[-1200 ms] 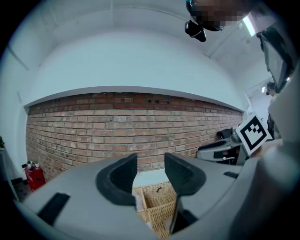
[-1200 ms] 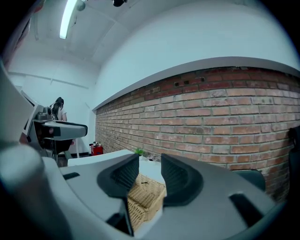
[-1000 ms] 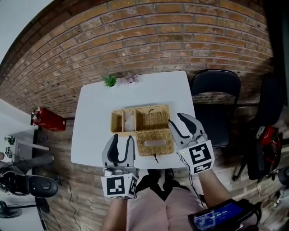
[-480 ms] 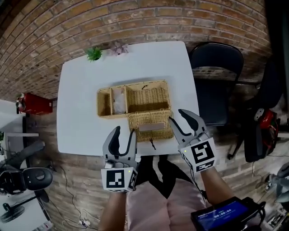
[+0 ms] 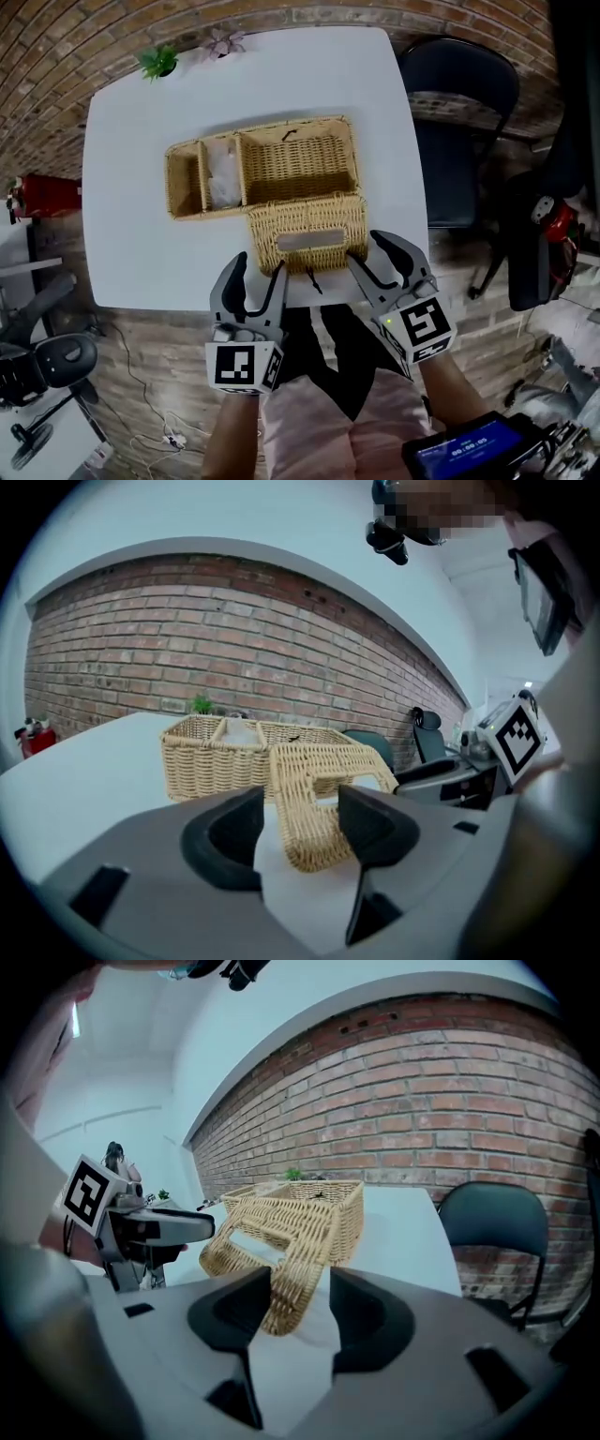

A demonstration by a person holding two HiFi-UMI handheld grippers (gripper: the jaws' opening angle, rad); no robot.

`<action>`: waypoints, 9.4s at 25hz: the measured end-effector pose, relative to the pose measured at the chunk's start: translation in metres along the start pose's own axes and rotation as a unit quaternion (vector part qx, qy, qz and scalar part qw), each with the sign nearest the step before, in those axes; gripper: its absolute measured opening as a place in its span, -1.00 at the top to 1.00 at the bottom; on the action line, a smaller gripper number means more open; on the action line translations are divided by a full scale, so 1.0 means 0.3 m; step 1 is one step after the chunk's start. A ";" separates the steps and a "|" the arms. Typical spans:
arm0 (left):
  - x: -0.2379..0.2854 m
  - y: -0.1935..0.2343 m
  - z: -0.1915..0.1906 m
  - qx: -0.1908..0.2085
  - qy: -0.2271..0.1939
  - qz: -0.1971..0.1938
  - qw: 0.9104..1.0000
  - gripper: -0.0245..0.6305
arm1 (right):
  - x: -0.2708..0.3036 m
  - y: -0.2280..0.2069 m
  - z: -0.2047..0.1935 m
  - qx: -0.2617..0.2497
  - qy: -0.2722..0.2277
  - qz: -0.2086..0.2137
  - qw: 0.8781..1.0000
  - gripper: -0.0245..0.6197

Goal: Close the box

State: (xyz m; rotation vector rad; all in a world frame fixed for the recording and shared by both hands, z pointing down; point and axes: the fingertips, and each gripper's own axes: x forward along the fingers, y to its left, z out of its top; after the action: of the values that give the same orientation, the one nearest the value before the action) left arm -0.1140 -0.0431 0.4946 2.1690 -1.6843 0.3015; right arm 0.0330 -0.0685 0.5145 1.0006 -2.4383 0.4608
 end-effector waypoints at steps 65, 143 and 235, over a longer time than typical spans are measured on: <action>-0.009 0.054 0.094 -0.066 0.011 -0.044 0.997 0.05 | -0.038 -0.018 0.056 0.054 0.035 0.135 0.989 -0.08; -0.063 -0.041 0.213 -0.307 -0.023 -0.192 0.932 -0.02 | -0.149 0.050 0.280 -0.405 -0.086 0.049 0.909 0.72; 0.401 0.221 0.436 -0.039 -0.019 -0.056 0.997 0.32 | 0.266 -0.275 0.428 -0.109 -0.035 0.059 0.992 0.55</action>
State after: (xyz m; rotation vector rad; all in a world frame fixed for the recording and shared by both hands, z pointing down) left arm -0.1546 -0.2181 0.4340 2.2145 -1.5596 0.1615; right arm 0.0053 -0.2295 0.4601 0.7969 -2.5534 0.1928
